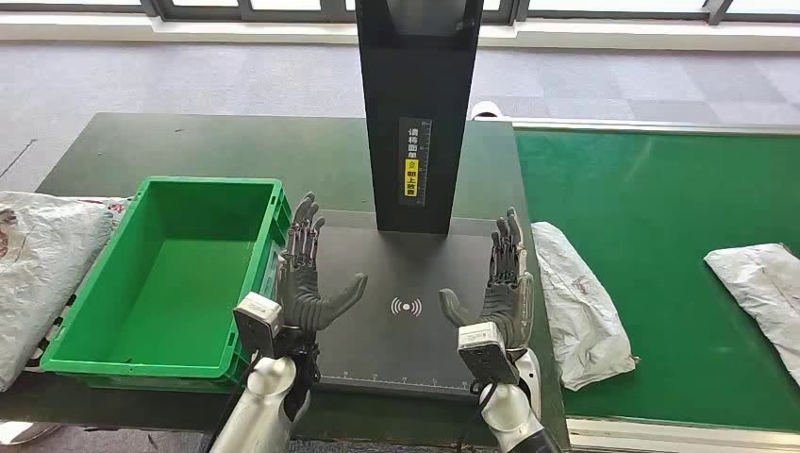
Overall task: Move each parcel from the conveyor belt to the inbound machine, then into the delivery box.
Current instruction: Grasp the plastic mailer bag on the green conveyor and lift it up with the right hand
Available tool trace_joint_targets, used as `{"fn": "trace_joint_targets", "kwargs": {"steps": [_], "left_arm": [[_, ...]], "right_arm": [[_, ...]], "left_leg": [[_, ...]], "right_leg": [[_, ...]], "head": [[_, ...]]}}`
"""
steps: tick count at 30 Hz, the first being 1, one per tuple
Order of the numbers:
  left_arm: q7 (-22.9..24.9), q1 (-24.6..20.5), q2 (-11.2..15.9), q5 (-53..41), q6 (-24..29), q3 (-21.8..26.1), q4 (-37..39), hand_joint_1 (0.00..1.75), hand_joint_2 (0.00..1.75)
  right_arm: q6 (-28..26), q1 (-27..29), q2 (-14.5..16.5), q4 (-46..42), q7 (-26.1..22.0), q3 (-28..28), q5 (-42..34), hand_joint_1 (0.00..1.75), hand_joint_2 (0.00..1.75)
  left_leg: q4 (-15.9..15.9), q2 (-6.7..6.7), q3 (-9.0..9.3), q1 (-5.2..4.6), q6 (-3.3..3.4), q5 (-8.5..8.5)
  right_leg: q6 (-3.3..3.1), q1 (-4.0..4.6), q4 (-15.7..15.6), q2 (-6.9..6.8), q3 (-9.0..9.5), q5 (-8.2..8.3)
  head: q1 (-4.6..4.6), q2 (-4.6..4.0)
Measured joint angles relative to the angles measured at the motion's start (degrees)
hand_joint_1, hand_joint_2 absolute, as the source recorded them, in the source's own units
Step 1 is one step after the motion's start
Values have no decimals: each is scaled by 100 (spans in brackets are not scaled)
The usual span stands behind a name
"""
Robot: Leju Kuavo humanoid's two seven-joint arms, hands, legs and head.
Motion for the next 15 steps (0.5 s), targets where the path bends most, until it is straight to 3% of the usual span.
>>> {"fn": "trace_joint_targets", "kwargs": {"steps": [11, 15], "left_arm": [[0, 3, 0, -21, -18, 4, -23, 0, 175], [0, 5, -1, -11, -49, 18, -21, 0, 175]], "right_arm": [[-129, -26, 0, 53, -1, 0, 119, 0, 175], [-636, -57, -4, 186, 36, -17, 756, 0, 175]], "left_leg": [[0, 0, 0, 0, 0, 0], [0, 0, 0, 0, 0, 0]], "right_leg": [[0, 0, 0, 0, 0, 0], [0, 0, 0, 0, -2, 0]], "head": [[0, 0], [-1, 0]]}}
